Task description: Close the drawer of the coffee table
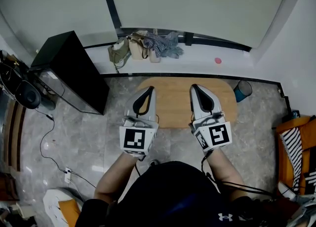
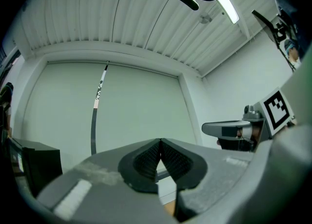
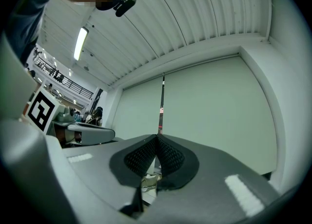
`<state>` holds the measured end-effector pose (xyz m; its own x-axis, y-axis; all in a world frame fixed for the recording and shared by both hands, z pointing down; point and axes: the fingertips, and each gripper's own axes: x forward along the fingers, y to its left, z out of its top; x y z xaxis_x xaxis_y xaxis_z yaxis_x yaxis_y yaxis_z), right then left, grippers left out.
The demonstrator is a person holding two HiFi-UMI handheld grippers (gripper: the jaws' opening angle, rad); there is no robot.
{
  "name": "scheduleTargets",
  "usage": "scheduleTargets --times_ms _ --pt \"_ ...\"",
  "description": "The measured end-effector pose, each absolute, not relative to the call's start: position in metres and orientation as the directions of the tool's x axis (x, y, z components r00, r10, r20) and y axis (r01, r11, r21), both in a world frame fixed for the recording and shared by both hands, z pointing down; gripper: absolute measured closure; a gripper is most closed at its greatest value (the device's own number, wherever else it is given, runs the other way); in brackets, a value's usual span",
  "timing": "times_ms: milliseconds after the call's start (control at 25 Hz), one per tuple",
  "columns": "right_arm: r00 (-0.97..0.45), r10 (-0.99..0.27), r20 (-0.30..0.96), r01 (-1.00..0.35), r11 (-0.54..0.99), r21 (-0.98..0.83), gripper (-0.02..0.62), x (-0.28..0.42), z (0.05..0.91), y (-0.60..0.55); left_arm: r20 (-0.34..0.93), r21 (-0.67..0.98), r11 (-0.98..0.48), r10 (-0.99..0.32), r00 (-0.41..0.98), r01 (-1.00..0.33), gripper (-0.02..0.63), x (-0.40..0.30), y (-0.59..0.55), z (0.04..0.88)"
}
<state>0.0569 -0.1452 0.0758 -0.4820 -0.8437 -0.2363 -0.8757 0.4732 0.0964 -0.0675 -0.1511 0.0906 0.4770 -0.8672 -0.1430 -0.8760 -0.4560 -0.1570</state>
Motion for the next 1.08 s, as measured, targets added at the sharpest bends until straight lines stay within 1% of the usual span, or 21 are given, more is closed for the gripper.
scheduleTargets --times_ms 360,1080 --pt "-0.483 -0.845 -0.229 -0.875 0.474 0.094 0.594 0.055 0.08 -0.146 -0.134 -0.12 -0.449 -0.876 0.463 -0.885 0.603 -0.07 -0.152 0.094" --pt "-0.484 -0.846 -0.222 -0.874 0.479 0.079 0.594 0.061 0.087 -0.139 -0.121 -0.129 -0.447 -0.879 0.462 -0.885 0.603 -0.067 -0.146 0.102"
